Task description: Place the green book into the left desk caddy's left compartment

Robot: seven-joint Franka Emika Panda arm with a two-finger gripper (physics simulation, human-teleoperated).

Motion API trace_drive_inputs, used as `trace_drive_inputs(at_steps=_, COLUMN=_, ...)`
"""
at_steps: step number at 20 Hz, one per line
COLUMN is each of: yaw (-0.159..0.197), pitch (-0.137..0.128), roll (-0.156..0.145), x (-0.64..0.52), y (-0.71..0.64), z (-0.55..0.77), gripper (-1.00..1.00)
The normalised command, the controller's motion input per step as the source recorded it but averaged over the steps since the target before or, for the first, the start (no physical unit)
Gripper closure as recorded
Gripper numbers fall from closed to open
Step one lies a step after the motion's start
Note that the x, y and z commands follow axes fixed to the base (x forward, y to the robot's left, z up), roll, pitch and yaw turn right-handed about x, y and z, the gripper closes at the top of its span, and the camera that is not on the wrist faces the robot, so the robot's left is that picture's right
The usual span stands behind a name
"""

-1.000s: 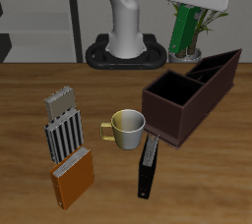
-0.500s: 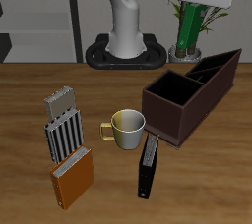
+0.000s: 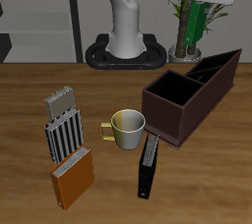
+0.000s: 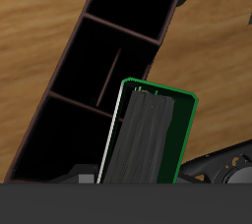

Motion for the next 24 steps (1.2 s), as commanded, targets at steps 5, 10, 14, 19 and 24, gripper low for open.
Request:
trace_drive_inputs(at_steps=5, yaw=-0.004, pitch=0.012, roll=0.016, x=-0.13, y=0.12, z=-0.07, gripper=1.0)
trace_drive_inputs(at_steps=10, yaw=-0.013, pitch=-0.001, roll=0.025, x=-0.03, y=0.17, z=0.01, gripper=1.0)
trace_drive_inputs(at_steps=14, yaw=-0.016, pitch=-0.019, roll=0.048, x=-0.05, y=0.27, z=0.06, gripper=1.0)
trace_drive_inputs(at_steps=19, yaw=-0.008, pitch=-0.038, roll=0.054, x=0.02, y=0.24, z=0.12, gripper=1.0)
trace_drive_inputs(at_steps=24, yaw=-0.002, pitch=-0.016, roll=0.032, x=0.11, y=0.2, z=0.01, gripper=1.0)
